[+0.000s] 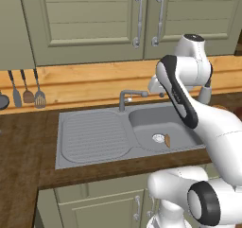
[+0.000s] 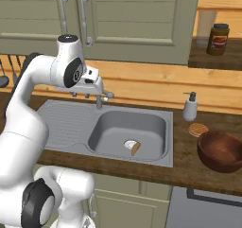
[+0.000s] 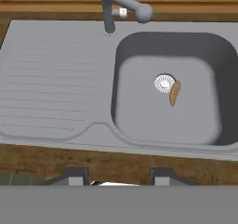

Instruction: Pick the sweet potato from the sink and place it in the bowl. Then pick the bowl and place it in the microwave. Then close the microwave door and press the start button.

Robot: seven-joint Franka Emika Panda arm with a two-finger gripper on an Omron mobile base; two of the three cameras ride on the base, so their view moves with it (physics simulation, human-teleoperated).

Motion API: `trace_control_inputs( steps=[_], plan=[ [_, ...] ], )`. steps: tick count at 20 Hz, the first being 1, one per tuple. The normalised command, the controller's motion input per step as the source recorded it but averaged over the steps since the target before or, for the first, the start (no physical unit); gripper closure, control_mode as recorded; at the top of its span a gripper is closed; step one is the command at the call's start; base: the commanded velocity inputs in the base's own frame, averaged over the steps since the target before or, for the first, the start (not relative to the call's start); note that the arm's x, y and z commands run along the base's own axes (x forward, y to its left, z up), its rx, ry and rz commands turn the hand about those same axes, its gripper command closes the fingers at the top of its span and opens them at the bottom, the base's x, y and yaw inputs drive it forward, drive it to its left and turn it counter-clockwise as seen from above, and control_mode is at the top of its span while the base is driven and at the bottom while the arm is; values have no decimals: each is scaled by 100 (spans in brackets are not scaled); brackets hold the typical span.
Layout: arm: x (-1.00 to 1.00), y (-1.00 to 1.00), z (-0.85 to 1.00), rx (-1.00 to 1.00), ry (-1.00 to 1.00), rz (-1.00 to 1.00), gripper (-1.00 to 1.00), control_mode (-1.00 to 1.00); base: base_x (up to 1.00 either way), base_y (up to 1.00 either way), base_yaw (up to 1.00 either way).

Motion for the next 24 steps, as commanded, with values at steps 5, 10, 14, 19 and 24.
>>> trace_control_inputs(
  steps=[5, 10, 14, 19, 24],
  plan=[
    [-22, -8, -1, 0, 0, 0, -100, -100, 0, 0, 0],
    [-55, -54, -29, 0, 2, -3, -100, -100, 0, 0, 0],
    [-1, -54, -73, -2, 16, -17, -100, -100, 0, 0, 0],
    [14, -47, -75, -1, 10, -11, -100, -100, 0, 0, 0],
    [29, -41, -57, 1, 16, -7, -100, -100, 0, 0, 0]
  ],
)
